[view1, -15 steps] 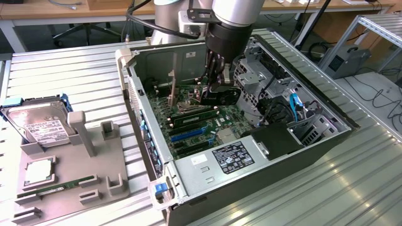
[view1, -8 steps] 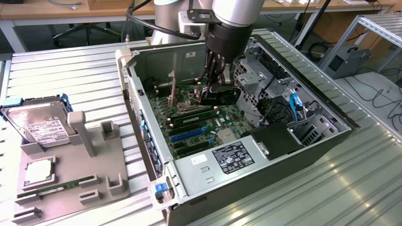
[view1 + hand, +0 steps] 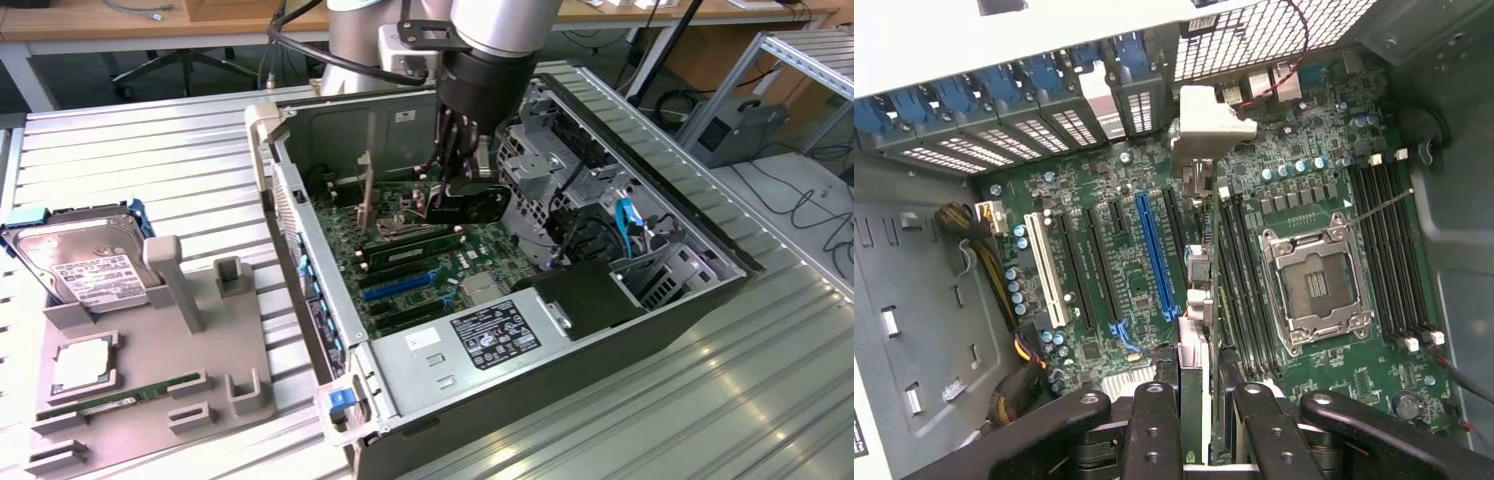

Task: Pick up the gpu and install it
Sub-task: 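Insert the gpu into the slot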

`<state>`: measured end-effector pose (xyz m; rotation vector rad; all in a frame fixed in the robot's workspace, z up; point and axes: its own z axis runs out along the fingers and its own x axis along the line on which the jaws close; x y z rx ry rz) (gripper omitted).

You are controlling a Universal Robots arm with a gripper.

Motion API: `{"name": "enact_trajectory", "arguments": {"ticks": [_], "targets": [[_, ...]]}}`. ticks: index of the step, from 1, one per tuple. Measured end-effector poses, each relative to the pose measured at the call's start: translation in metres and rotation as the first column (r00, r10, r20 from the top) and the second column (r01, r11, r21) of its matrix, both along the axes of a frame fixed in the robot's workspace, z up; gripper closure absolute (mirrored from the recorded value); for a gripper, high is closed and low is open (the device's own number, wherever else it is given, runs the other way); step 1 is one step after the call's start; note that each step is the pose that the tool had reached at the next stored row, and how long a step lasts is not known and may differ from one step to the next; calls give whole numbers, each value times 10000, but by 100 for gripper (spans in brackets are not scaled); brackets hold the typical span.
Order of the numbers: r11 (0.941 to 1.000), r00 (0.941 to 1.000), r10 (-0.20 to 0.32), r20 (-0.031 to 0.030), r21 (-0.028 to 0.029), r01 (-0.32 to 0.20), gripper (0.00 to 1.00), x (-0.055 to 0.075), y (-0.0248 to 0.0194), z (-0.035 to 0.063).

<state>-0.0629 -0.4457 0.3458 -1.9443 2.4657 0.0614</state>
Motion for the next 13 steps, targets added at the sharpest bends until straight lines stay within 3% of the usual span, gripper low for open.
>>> {"name": "enact_trajectory", "arguments": {"ticks": [13], "targets": [[9997, 9997, 259, 0, 0, -259, 74, 0, 0, -3]]}}
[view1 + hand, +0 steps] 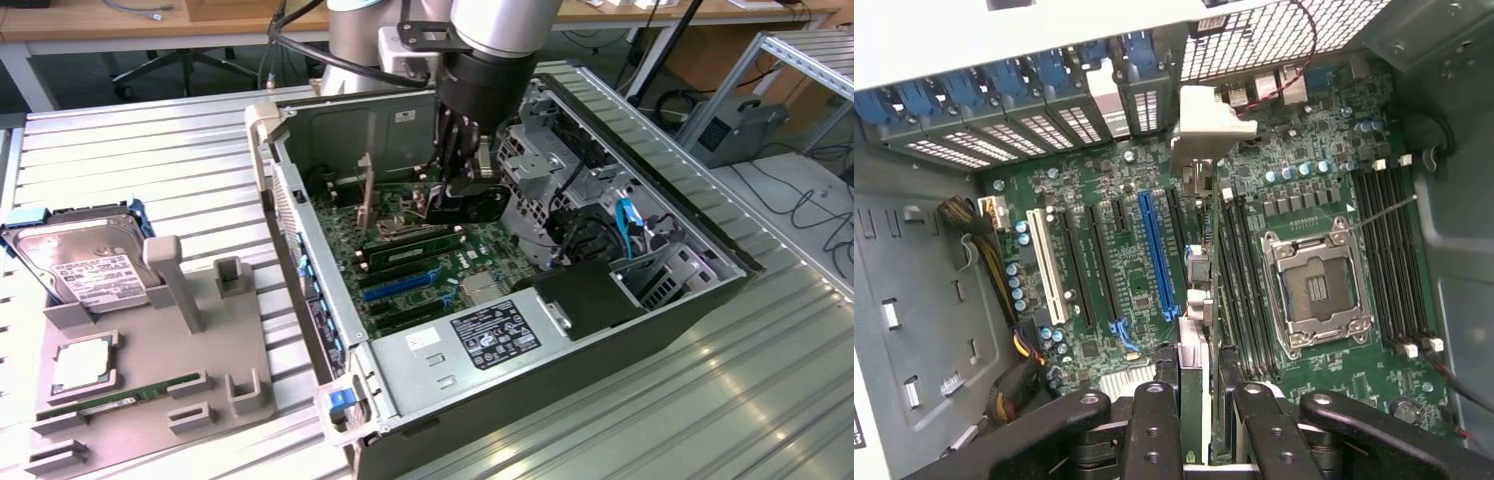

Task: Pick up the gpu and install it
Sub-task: 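Insert the gpu into the slot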

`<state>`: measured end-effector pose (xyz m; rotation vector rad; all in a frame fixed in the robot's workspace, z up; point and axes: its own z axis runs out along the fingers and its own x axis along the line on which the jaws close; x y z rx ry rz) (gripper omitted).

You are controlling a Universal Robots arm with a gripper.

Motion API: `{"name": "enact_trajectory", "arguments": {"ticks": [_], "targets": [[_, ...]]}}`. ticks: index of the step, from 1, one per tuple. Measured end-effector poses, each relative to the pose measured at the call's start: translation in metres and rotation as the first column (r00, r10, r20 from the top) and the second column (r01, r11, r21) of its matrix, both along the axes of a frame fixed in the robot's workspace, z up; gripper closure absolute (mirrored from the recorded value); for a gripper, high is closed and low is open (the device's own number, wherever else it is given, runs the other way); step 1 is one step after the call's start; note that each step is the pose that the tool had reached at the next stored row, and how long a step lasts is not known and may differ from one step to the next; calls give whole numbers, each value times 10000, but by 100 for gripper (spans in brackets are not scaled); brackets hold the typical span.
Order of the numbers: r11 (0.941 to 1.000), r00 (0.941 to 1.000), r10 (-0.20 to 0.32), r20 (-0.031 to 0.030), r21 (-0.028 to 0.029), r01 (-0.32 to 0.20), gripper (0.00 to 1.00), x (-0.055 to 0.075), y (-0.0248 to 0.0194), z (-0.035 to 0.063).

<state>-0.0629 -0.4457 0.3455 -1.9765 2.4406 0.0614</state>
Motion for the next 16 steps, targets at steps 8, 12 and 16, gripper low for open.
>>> {"name": "enact_trajectory", "arguments": {"ticks": [8, 12, 16], "targets": [[9999, 9999, 161, 0, 0, -161, 74, 0, 0, -2], [9997, 9997, 243, 0, 0, -243, 74, 0, 0, -3], [9994, 9994, 355, 0, 0, -355, 74, 0, 0, -4]]}}
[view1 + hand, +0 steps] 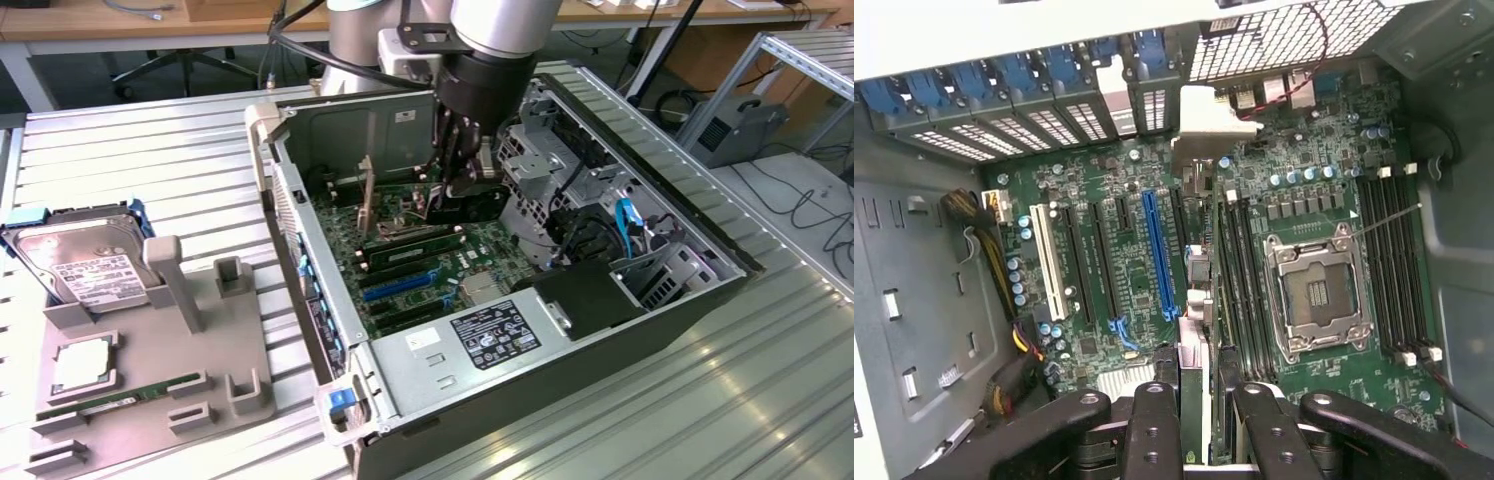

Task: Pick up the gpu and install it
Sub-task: 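Insert the gpu into the slot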

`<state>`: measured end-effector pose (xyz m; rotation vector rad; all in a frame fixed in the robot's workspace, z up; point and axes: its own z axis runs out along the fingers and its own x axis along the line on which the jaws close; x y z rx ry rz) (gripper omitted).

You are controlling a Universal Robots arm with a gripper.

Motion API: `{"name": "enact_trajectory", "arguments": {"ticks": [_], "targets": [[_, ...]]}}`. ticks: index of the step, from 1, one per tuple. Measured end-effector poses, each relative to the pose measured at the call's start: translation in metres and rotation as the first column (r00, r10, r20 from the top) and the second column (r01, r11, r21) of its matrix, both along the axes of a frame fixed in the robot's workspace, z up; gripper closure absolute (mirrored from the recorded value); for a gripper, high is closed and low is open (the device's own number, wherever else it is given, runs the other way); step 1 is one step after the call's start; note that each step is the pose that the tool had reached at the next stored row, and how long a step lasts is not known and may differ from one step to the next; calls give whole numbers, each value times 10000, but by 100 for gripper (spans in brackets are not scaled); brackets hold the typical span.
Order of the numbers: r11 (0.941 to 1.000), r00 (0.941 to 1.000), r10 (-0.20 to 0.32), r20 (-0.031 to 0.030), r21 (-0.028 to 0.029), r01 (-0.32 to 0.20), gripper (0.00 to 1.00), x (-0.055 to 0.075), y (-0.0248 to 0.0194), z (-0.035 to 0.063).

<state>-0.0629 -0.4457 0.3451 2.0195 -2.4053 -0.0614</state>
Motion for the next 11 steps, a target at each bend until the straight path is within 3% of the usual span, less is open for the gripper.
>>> {"name": "enact_trajectory", "arguments": {"ticks": [11], "targets": [[9997, 9997, 237, 0, 0, -237, 74, 0, 0, -4]]}}
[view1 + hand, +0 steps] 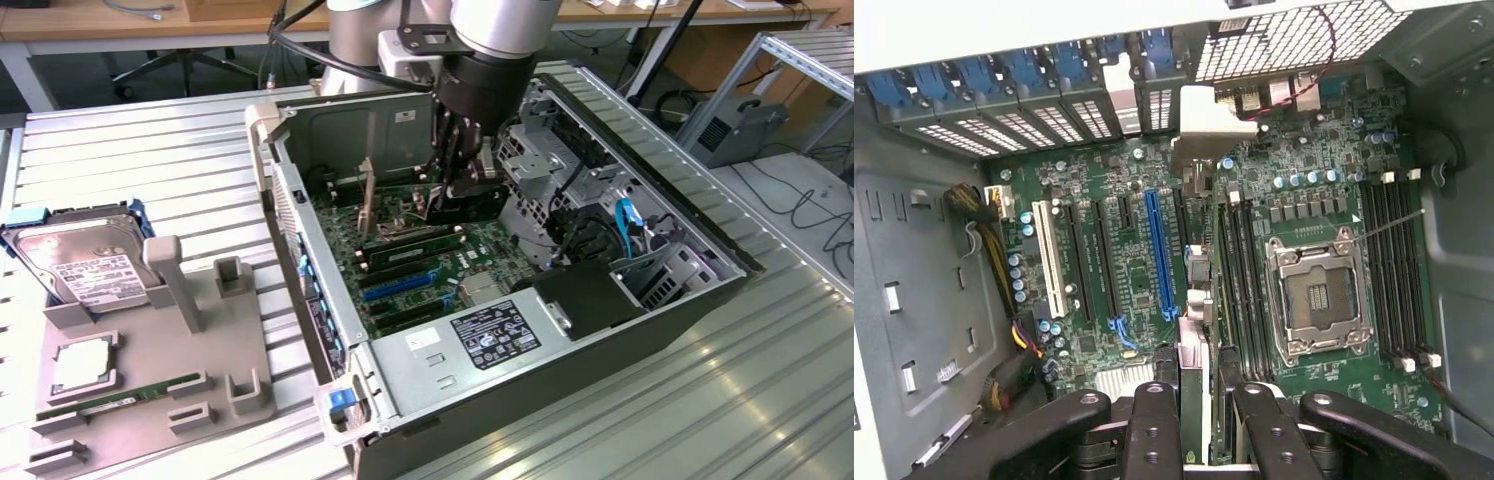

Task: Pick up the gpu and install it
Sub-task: 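Insert the gpu into the slot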

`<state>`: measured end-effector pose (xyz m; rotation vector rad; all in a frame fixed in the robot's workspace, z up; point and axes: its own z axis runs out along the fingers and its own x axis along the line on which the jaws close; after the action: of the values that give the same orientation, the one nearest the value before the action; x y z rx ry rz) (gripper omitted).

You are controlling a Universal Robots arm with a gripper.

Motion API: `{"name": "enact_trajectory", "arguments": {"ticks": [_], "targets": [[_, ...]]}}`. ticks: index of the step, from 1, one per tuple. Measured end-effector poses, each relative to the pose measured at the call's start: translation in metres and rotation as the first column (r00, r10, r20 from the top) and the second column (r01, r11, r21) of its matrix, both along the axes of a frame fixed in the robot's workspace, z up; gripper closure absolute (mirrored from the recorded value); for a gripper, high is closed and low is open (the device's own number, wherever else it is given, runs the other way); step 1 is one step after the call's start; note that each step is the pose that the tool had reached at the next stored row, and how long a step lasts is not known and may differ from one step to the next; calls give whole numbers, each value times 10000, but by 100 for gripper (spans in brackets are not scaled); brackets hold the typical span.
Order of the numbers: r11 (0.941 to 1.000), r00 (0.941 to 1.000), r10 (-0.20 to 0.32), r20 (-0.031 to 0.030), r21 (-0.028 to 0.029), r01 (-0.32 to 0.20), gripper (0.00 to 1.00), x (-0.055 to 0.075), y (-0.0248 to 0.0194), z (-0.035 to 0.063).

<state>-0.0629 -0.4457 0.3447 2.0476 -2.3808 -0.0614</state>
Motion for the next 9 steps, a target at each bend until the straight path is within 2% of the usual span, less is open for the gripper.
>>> {"name": "enact_trajectory", "arguments": {"ticks": [9], "targets": [[9999, 9999, 165, 0, 1, -165, 74, 0, 0, -3]]}}
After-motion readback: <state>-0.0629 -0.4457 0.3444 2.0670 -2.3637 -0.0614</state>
